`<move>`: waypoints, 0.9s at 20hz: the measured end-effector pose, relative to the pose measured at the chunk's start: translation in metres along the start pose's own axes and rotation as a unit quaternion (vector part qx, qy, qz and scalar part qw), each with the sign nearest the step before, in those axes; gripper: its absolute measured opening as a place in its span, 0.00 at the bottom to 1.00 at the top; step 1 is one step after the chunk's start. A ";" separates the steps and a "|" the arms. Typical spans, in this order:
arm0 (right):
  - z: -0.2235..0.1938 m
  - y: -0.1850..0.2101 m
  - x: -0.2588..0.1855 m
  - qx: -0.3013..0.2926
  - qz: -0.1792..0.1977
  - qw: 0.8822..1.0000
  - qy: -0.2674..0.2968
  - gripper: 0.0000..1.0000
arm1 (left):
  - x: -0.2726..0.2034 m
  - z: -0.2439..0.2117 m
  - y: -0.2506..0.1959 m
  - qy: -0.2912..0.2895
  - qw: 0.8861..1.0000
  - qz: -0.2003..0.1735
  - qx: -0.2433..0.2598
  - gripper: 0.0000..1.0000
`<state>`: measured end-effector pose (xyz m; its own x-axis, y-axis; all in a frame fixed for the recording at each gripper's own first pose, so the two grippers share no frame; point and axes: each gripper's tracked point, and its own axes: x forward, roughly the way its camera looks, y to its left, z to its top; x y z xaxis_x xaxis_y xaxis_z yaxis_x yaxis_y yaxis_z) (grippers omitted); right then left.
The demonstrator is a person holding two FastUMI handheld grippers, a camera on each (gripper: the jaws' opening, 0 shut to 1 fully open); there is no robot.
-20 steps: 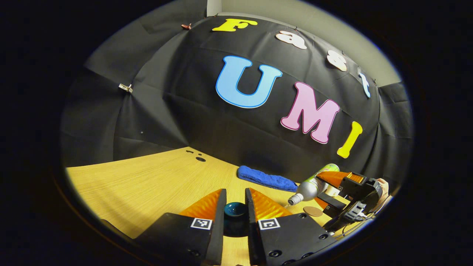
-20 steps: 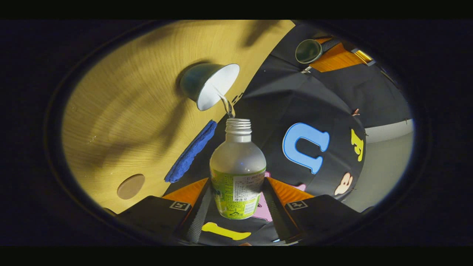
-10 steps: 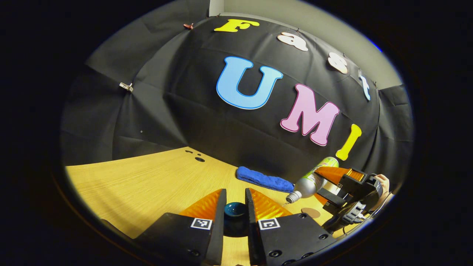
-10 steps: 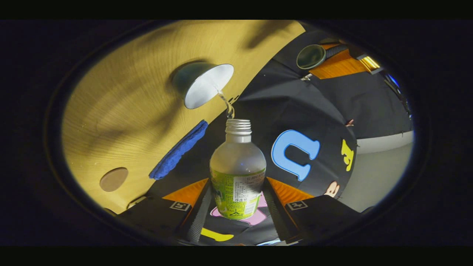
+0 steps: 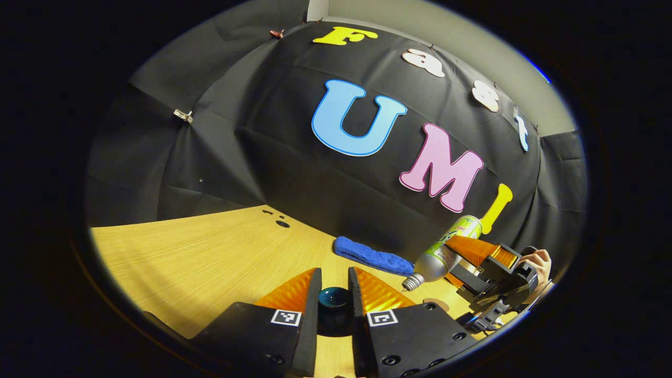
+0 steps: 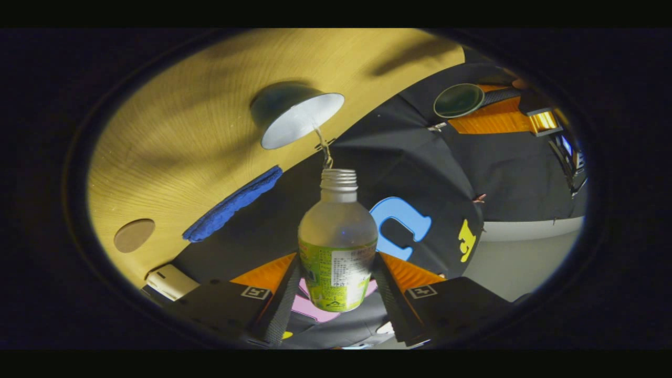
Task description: Open the teacup lid with one hand, grasp the water bottle and pour water into the teacup with the other hand; after pouring, place the water bottle on the coaster and then close the teacup lid.
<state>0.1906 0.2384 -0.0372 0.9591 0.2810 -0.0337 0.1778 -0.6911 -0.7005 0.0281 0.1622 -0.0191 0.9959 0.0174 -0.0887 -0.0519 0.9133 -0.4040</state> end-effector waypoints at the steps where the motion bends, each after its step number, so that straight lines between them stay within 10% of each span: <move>1: -0.001 -0.001 0.001 -0.002 0.001 1.000 0.000 0.75 | 0.000 -0.001 0.000 -0.001 1.000 0.001 0.000 0.31; 11: 0.001 0.003 0.002 0.016 0.006 1.000 0.001 0.78 | -0.003 0.002 0.006 -0.005 1.000 0.006 0.005 0.31; 18: 0.009 0.046 -0.009 0.251 0.095 0.963 0.010 0.79 | -0.003 0.002 0.010 -0.006 1.000 0.015 0.015 0.31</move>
<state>0.1886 0.2101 -0.0758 0.9691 0.1641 -0.1844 -0.1248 -0.3188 -0.9396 0.0247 0.1722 -0.0213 0.9947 0.0495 -0.0902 -0.0799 0.9238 -0.3743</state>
